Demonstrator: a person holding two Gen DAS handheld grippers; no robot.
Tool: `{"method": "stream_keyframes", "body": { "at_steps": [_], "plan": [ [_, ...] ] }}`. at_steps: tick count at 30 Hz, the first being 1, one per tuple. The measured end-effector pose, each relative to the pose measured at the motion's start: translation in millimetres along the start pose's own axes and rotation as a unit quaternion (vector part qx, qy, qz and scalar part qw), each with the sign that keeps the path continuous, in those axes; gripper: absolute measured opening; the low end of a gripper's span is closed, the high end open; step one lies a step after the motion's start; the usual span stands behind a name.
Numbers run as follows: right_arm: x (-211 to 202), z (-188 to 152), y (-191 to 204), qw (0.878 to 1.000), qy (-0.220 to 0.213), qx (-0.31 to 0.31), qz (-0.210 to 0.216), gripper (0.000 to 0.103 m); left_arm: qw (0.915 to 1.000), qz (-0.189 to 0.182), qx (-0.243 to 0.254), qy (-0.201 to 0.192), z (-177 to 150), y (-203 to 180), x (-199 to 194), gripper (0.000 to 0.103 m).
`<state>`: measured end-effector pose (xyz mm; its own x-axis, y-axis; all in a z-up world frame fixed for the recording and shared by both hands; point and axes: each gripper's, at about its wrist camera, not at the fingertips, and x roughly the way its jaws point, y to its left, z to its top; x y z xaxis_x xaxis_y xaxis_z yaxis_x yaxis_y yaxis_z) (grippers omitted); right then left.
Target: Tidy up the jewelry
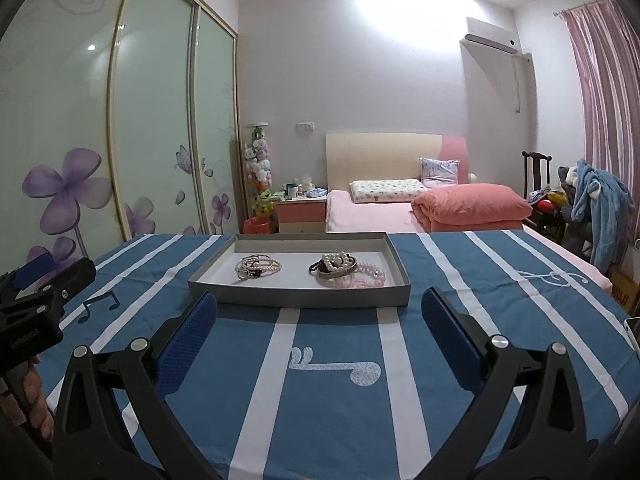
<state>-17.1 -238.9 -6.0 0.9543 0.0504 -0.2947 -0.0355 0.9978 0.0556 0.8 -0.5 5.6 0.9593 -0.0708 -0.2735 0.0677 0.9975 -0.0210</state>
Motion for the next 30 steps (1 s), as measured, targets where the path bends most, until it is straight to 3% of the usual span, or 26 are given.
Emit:
{"method": "stream_keyframes", "body": {
  "at_steps": [30],
  "plan": [
    [-2.9,2.2,-0.3,1.0,-0.002,0.0,-0.003,0.101,0.9999,0.012,-0.005,0.008,-2.7,0.4,8.5,0.099]
  ]
}}
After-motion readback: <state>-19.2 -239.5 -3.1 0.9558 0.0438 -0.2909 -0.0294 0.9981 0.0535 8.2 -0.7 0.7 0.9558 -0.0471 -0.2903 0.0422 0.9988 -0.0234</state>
